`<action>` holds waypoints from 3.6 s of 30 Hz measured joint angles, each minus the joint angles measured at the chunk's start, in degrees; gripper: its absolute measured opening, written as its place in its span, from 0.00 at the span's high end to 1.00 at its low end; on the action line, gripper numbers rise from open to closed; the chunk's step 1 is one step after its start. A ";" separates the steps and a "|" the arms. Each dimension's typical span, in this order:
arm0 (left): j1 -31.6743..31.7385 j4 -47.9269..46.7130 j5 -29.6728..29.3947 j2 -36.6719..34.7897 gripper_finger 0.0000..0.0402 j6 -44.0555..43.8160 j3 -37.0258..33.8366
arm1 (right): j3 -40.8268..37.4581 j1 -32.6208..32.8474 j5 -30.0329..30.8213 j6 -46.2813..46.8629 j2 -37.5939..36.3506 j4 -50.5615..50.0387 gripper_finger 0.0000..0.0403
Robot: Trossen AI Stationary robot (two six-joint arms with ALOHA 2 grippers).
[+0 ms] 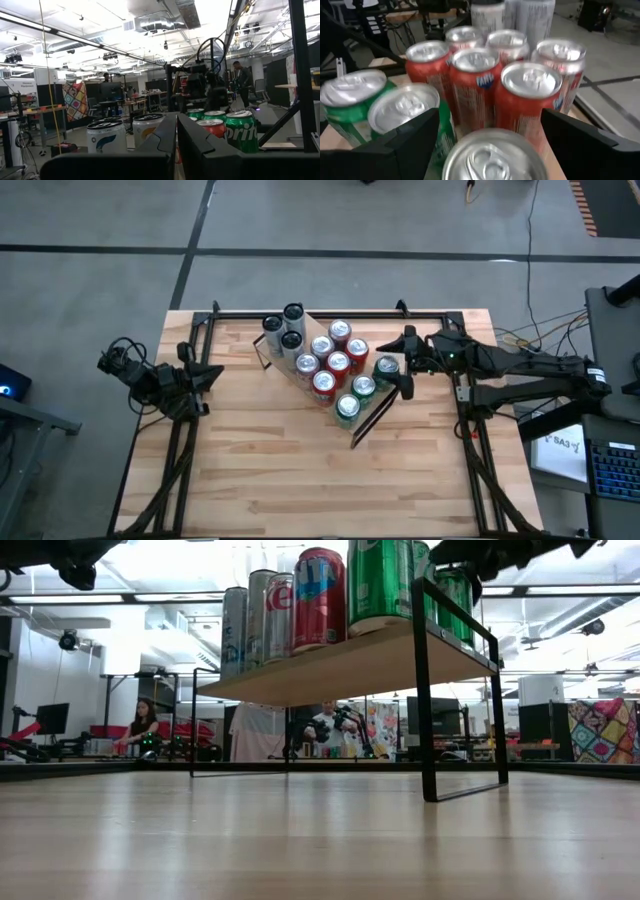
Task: Place canned beverage on shelf
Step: Put the green soda can on the shelf aligned with the other green soda can, then adjust the green soda can
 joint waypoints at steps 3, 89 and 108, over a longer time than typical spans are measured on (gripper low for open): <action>0.00 0.00 0.00 0.01 1.00 0.01 0.00 | 2.50 0.00 0.00 -0.77 0.00 -1.03 0.16; 0.00 -1.18 3.34 0.21 1.00 0.09 1.77 | 38.66 15.02 12.12 3.55 20.84 -43.82 0.97; -0.07 -29.20 9.54 -1.29 1.00 -10.49 10.29 | 16.46 16.50 6.19 -3.86 3.07 -21.06 0.97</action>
